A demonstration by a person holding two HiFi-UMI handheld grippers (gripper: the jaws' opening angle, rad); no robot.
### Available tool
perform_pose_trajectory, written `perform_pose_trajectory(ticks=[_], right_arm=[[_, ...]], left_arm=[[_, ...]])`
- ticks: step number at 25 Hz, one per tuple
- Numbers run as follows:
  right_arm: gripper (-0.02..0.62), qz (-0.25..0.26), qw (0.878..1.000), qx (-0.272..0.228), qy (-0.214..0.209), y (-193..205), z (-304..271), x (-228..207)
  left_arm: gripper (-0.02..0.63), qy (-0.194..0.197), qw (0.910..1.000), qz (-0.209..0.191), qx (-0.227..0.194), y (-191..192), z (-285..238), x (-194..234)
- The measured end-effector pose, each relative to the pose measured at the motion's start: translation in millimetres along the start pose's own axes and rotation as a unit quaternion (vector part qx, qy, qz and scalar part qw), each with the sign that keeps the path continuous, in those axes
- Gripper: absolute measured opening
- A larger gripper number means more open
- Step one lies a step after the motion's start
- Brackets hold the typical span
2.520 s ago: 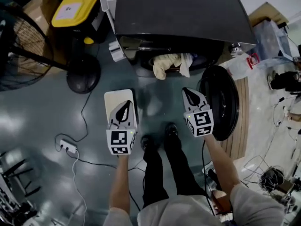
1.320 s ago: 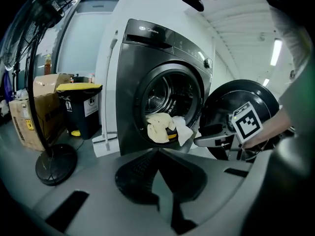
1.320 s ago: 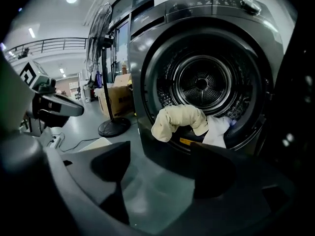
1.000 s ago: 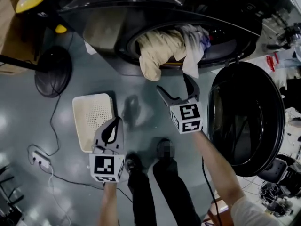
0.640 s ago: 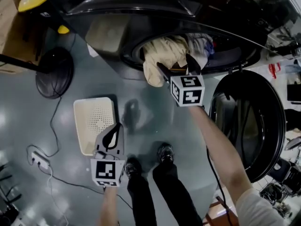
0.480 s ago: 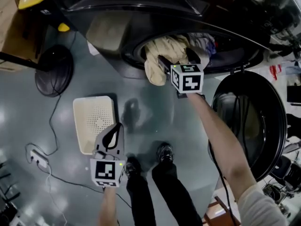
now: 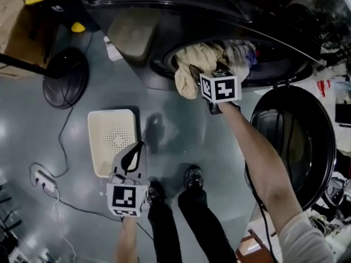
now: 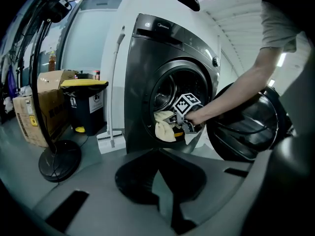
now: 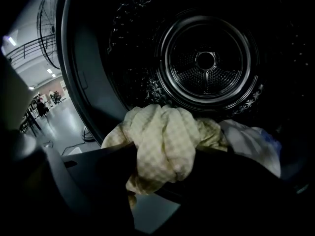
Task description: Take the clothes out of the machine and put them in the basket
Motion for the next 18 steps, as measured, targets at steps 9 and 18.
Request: perform_pose_trajectory(ticks=[9,18], right_arm=[[0.141,0.003,1.0,-0.014,0.003,-14,32,0],[0.13,-0.006,0.996,-0.088,0.004,-31,119,0]], left_arm=[[0.018,-0.008,0.9999,0.0,-0.007,-15,14,0],[0.018,-0.013,0.9998,0.004,-0.015,-29,44,-7]])
Point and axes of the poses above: the fingertips, and each gripper's own axes: z backward along the fingers, x to its left, y out of its underside, the point moved 3 cm from there along z, backward along the fingers, and after that the axes turned 15 degrees about y, right-handed, at the moved point
